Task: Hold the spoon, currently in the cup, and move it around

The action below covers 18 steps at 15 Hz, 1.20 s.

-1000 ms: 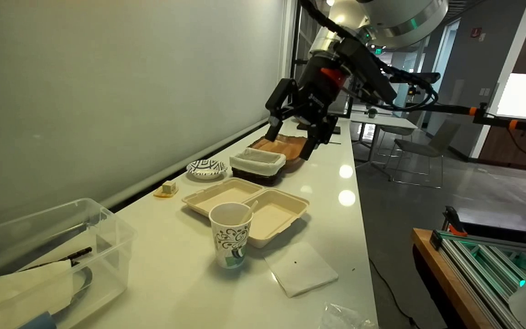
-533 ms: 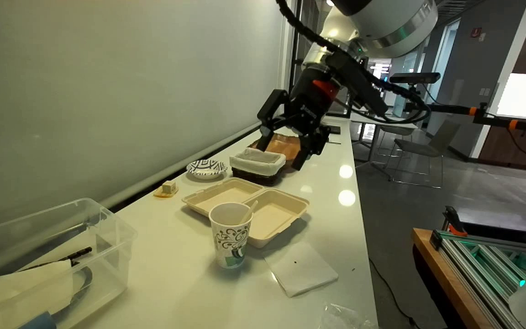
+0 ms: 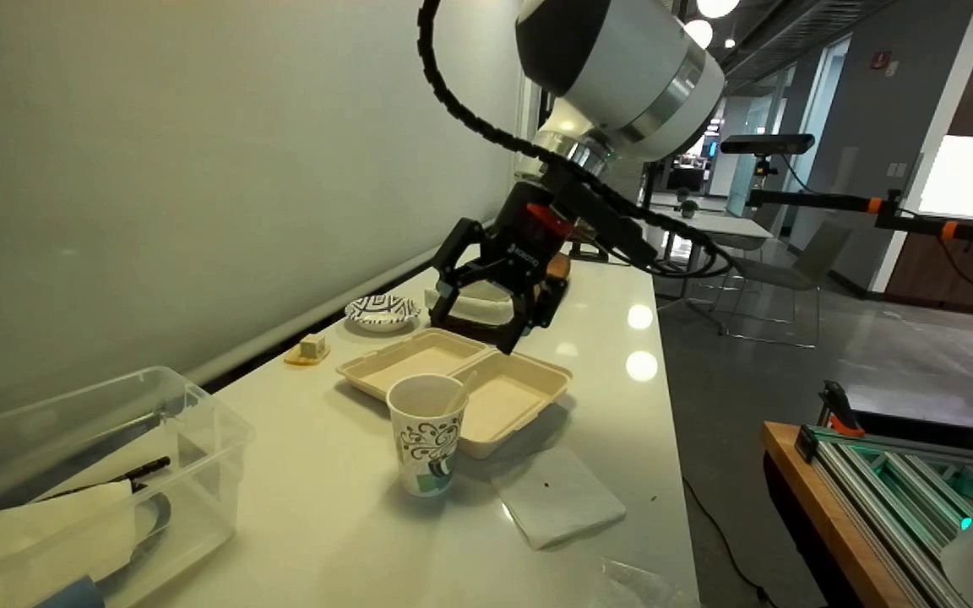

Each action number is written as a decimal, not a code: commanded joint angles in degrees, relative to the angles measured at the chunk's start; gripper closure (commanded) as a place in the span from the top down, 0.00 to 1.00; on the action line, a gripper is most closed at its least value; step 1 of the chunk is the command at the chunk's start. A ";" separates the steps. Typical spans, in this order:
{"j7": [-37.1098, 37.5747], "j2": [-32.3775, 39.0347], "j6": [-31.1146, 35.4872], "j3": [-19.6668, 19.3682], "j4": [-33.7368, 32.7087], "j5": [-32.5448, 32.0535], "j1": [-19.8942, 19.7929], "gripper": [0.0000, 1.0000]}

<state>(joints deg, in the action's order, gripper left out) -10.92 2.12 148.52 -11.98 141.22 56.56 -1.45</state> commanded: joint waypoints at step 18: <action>-0.69 10.84 3.88 2.64 -5.83 4.37 -0.29 0.64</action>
<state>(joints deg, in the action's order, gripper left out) -12.42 14.22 150.85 -9.13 133.58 61.35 -2.19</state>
